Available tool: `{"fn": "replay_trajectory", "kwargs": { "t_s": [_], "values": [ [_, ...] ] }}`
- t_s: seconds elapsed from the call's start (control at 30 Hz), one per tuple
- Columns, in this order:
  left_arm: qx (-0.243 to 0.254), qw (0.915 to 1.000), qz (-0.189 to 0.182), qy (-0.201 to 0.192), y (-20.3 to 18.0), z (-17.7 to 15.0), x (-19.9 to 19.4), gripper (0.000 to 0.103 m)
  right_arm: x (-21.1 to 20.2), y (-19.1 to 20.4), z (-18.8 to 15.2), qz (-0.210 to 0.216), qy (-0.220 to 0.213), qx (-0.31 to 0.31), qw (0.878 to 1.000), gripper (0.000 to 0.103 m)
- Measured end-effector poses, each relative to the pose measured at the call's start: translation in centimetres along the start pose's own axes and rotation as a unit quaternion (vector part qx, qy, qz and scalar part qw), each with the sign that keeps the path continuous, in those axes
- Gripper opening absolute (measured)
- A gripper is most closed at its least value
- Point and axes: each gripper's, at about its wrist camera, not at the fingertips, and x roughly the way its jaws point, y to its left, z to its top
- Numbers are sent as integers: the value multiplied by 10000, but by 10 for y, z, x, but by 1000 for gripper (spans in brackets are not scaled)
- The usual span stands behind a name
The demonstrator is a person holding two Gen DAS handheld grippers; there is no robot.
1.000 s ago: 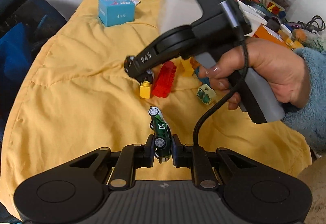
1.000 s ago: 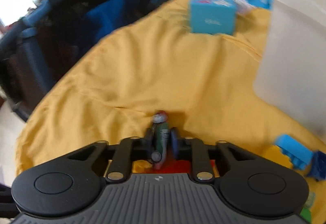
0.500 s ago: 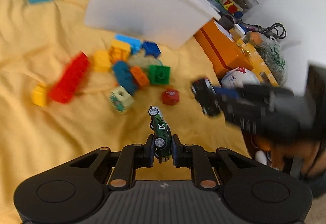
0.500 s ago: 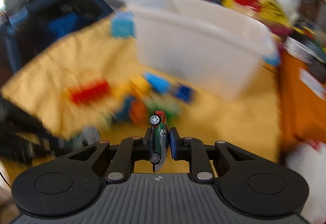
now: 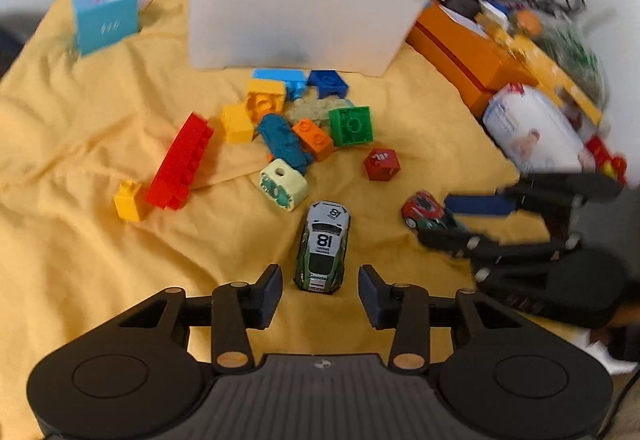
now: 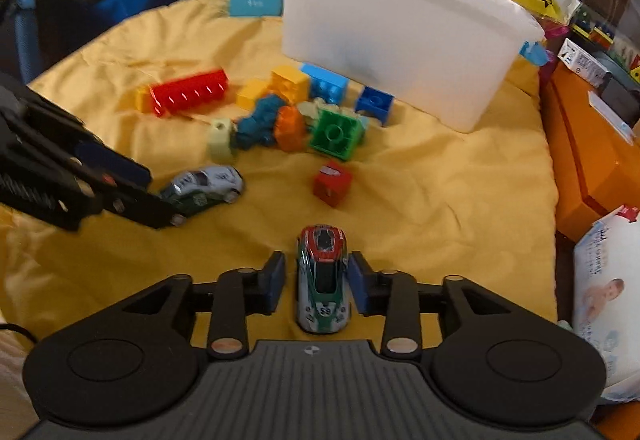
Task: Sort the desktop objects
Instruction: 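Grasp the red-green car with the right gripper while the left grasps the white race car, then carry both cars over the white bin and open both grippers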
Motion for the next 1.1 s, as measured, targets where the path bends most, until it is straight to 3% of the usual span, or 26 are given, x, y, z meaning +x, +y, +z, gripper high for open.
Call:
{"fn": "replay_trajectory", "kwargs": {
  "t_s": [0.17, 0.33, 0.5, 0.53, 0.57, 0.73, 0.9, 1.1],
  "values": [
    [595, 9978, 250, -138, -15, 5, 4, 46, -10, -15, 6, -8, -273, 217, 9994, 46],
    [859, 9958, 301, -60, -20, 10, 17, 43, 6, -21, 3, 164, -65, 443, 9989, 46],
    [1035, 9939, 369, 35, -24, 5, 25, 41, 14, -24, -14, 358, 30, 656, 9972, 41],
    [1060, 9936, 380, 1, -25, 4, 23, 34, 13, -23, -15, 361, 16, 627, 9974, 41],
    [1077, 9934, 385, -18, -25, 3, 21, 33, 12, -23, -15, 362, 13, 584, 9976, 36],
    [1078, 9938, 283, -48, -26, 8, 10, 32, 6, -24, -12, 411, 74, 529, 9977, 33],
    [1114, 9907, 293, -725, -28, 39, -29, 33, -19, -42, 12, 350, -335, 687, 9965, 33],
    [1233, 9764, 546, -1685, -23, 108, -67, 33, -47, -69, 68, -94, -1209, 550, 9911, 34]
  ]
}}
